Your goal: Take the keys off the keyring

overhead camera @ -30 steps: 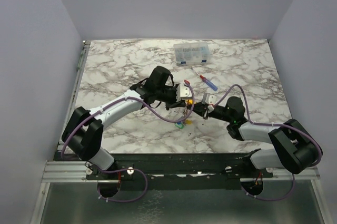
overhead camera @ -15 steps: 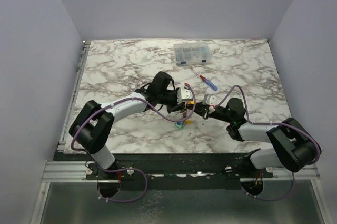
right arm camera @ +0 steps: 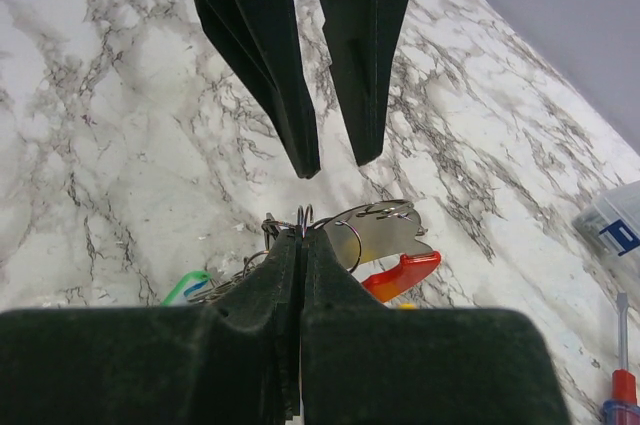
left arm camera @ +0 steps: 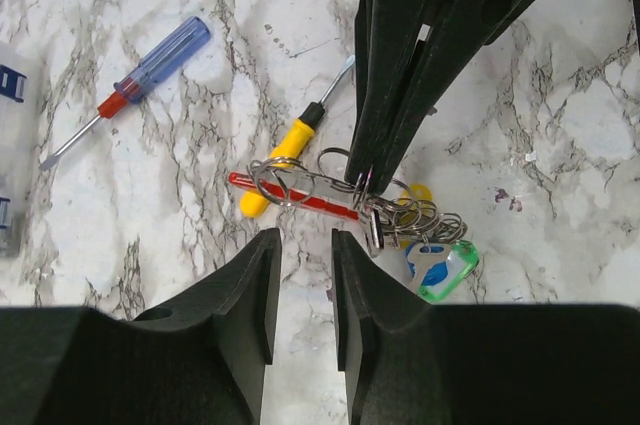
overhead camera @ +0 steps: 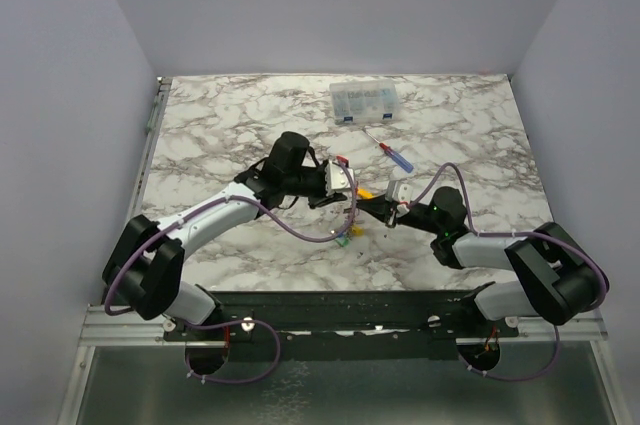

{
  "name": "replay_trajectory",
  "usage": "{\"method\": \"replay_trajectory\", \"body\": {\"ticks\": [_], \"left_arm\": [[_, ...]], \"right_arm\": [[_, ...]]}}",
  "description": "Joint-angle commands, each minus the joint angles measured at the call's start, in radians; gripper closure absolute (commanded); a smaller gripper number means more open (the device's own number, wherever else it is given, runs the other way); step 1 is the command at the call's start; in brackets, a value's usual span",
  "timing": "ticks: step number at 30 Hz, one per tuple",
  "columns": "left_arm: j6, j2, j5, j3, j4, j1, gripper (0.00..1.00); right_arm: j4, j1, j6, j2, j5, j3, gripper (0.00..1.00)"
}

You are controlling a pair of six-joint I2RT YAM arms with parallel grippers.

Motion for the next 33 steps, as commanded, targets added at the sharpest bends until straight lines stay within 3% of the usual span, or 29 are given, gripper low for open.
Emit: {"method": "replay_trajectory", "body": {"ticks": [1, 13, 15, 20, 26, 29, 33], "left_arm": [[0.034, 0.035, 0.035, 0.031, -0.011, -0.026, 0.67], [0.049, 0.071, 0.029, 0.026, -0.009, -0.063, 0.68], [0.043, 0.079, 0.029, 0.034, -0.008, -0.066, 0.74], [0.019, 0.082, 0.011, 0.054, -0.008, -0.075, 0.99], [0.000, 0.058, -0.063, 0.058, -0.010, -0.090, 1.00], [0.048, 0.048, -0.114, 0.055, -0.029, -0.102, 1.00], [0.132, 0.044, -0.175, 0.065, -0.075, -0.116, 1.00]], "right_arm": [[0.075, 0.005, -0.019, 0.015, -0.030, -0.003, 0.99], [0.083, 0.005, -0.018, 0.010, -0.033, -0.009, 0.99], [0.085, 0.005, -0.020, 0.012, -0.035, -0.009, 0.99], [0.041, 0.004, -0.024, 0.005, -0.033, -0.004, 0.99], [-0.123, 0.004, -0.050, -0.045, -0.017, 0.024, 0.89], [-0.266, 0.005, -0.052, -0.089, 0.006, 0.063, 0.70], [-0.448, 0.005, -0.057, -0.151, 0.027, 0.111, 0.68]]}}
